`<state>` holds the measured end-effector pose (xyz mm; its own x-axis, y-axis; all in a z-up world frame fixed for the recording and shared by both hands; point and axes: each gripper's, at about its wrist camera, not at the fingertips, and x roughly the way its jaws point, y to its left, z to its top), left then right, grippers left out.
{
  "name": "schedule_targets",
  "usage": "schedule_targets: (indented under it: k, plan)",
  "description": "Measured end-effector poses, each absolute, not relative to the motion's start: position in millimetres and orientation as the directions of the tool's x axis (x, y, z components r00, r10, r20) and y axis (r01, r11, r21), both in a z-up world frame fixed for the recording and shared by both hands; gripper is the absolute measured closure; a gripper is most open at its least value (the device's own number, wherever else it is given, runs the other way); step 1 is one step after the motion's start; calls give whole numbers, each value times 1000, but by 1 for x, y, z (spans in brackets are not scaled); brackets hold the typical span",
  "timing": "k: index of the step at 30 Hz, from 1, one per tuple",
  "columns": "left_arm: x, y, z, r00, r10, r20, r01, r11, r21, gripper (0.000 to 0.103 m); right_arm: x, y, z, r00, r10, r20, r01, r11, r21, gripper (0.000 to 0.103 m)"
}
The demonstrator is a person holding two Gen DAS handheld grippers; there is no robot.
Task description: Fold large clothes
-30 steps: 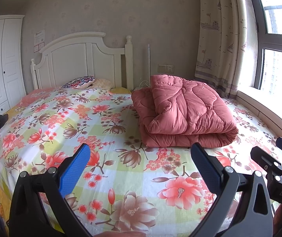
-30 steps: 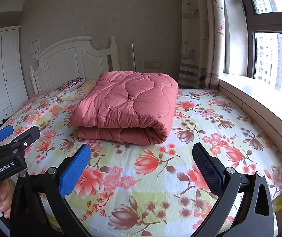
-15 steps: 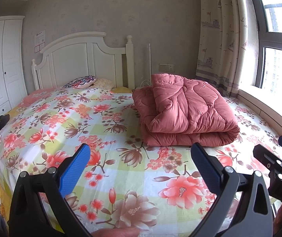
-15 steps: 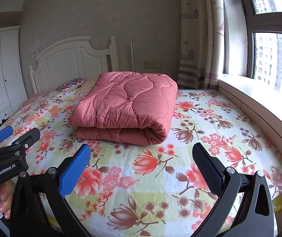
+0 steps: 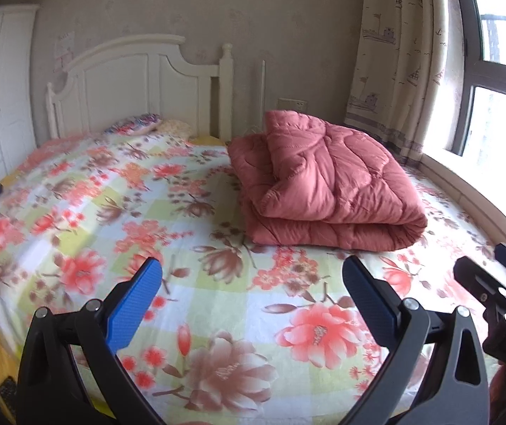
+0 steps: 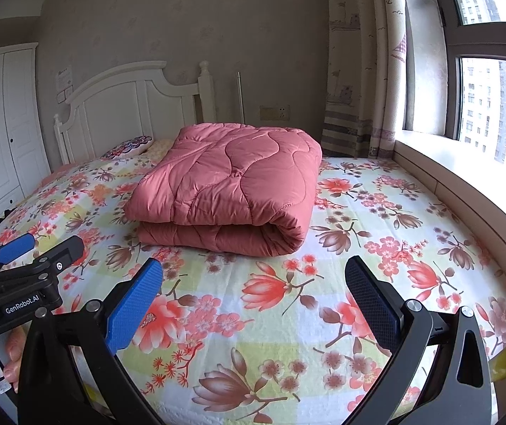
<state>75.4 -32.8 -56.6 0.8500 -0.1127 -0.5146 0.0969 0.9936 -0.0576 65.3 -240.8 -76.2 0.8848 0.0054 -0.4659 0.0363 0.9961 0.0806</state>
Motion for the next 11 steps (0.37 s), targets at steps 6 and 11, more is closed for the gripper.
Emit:
schedule_targets:
  k: [6, 11]
  plan:
    - [103, -25, -73, 809, -42, -587, 54, 999, 3, 2, 74, -252, -83, 872, 12, -489, 40, 995, 96, 4]
    - [143, 2, -98, 728, 66, -682, -48, 998, 46, 2, 103, -306, -93, 821, -129, -556, 195, 979, 60, 4]
